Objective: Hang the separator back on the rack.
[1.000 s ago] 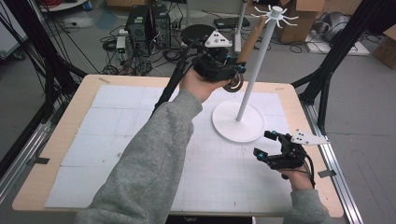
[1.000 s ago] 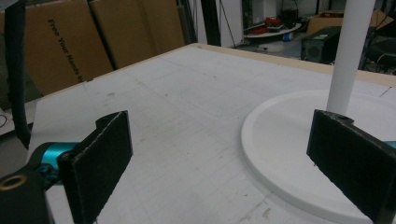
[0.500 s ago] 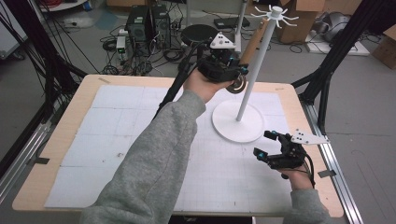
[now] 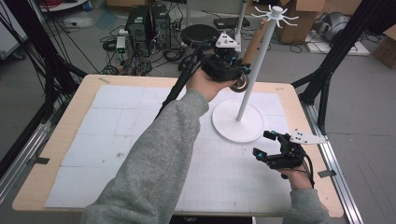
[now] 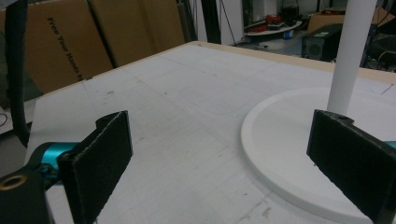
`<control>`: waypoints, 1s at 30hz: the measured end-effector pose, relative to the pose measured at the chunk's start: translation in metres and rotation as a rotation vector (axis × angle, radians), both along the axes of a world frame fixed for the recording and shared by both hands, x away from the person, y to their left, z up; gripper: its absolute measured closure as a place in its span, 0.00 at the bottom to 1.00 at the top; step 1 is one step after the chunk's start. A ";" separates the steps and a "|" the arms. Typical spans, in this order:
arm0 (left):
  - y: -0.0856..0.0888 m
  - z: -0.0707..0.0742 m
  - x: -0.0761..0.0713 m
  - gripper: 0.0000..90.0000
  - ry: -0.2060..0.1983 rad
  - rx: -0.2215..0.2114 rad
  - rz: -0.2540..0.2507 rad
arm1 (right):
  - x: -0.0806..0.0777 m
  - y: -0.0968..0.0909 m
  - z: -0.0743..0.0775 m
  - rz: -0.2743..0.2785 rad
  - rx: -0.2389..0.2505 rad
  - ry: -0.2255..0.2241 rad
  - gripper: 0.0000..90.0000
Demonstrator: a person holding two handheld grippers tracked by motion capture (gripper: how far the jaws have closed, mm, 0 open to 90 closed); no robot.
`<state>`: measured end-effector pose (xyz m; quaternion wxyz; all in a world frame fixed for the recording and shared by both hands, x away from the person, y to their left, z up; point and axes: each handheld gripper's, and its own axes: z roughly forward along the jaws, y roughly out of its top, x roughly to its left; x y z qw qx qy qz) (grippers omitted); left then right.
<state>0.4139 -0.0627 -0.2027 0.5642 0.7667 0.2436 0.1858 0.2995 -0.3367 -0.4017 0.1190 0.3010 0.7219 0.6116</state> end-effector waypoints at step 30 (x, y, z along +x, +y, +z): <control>0.043 -0.048 -0.014 0.17 0.018 -0.016 -0.133 | 0.001 0.002 -0.004 -0.001 -0.033 0.017 0.07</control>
